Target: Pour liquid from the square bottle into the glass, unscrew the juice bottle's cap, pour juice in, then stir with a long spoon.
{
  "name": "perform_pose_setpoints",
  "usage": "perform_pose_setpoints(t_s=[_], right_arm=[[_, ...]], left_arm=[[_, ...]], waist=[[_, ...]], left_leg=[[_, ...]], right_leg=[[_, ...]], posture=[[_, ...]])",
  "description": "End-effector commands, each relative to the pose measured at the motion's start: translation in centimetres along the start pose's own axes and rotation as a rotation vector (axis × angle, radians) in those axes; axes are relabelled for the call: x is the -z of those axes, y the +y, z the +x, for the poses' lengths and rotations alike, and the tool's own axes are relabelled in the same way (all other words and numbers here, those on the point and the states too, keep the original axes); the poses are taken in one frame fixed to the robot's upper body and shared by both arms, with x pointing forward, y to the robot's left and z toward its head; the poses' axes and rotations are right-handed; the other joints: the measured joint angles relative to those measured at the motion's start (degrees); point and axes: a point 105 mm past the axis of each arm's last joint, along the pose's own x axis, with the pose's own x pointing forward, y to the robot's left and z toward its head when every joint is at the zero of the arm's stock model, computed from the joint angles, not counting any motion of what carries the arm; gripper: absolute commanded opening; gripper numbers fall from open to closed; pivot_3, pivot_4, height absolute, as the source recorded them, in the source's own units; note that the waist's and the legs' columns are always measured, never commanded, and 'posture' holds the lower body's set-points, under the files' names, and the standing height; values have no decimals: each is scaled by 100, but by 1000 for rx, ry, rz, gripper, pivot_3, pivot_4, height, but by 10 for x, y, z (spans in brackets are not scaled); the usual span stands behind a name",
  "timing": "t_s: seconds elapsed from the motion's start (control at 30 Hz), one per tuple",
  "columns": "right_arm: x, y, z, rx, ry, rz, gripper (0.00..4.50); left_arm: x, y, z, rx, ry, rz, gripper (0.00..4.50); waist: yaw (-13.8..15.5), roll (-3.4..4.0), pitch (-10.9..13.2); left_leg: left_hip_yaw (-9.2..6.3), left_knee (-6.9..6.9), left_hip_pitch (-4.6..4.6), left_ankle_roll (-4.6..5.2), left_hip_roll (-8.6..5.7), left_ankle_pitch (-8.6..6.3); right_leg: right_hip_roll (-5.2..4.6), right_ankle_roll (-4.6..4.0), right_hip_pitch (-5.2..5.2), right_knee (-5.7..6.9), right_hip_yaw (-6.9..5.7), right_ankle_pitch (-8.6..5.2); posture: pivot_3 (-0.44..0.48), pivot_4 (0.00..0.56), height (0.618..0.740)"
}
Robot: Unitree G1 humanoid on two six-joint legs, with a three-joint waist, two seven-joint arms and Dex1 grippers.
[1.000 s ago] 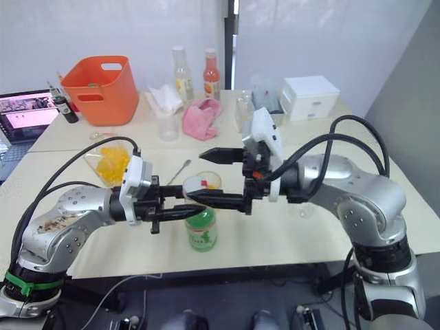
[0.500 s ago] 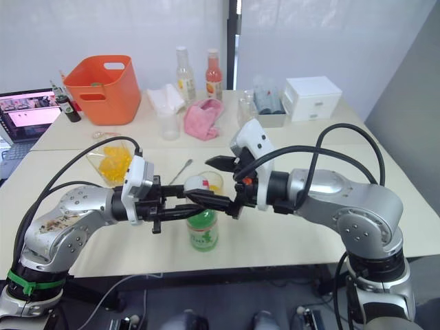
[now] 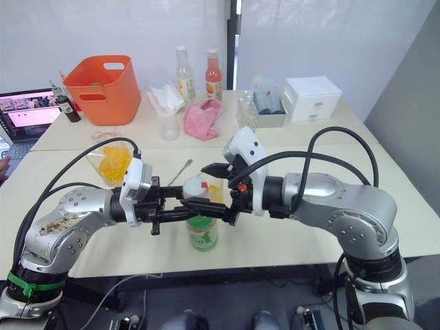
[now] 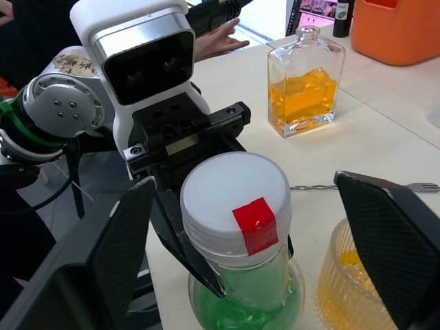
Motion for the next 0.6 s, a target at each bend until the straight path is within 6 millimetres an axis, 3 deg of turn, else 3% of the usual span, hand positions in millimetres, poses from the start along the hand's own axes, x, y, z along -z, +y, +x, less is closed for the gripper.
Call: perform_pose_setpoints(t_s=[0.03, 0.17, 0.47, 0.6], right_arm=[[-9, 4, 0, -12, -32, -43, 2972], [-10, 4, 0, -12, -35, -44, 1699], [-15, 1, 2, -23, -69, -66, 1686], [-17, 18, -2, -321, -100, -202, 1686]], left_arm=[[-1, 2, -3, -22, -1, 24, 1454], [0, 2, -3, -21, -1, 24, 1454], [1, 2, -4, -19, 3, 23, 1454], [2, 3, -4, -18, 5, 26, 1454]], waist=[[0, 0, 0], [-1, 0, 0], [-6, 0, 0], [-5, 0, 0]], left_leg=[[0, 0, 0, 0, 0, 0], [0, 0, 0, 0, 0, 0], [0, 0, 0, 0, 1, 0], [0, 0, 0, 3, 0, -2]], right_leg=[[0, 0, 0, 0, 0, 0], [0, 0, 0, 0, 0, 0], [2, 0, 0, 0, 0, 0], [3, 1, 0, -3, 0, 0]], posture=[[0, 150, 713], [0, 150, 713], [0, 150, 713], [0, 150, 713]])
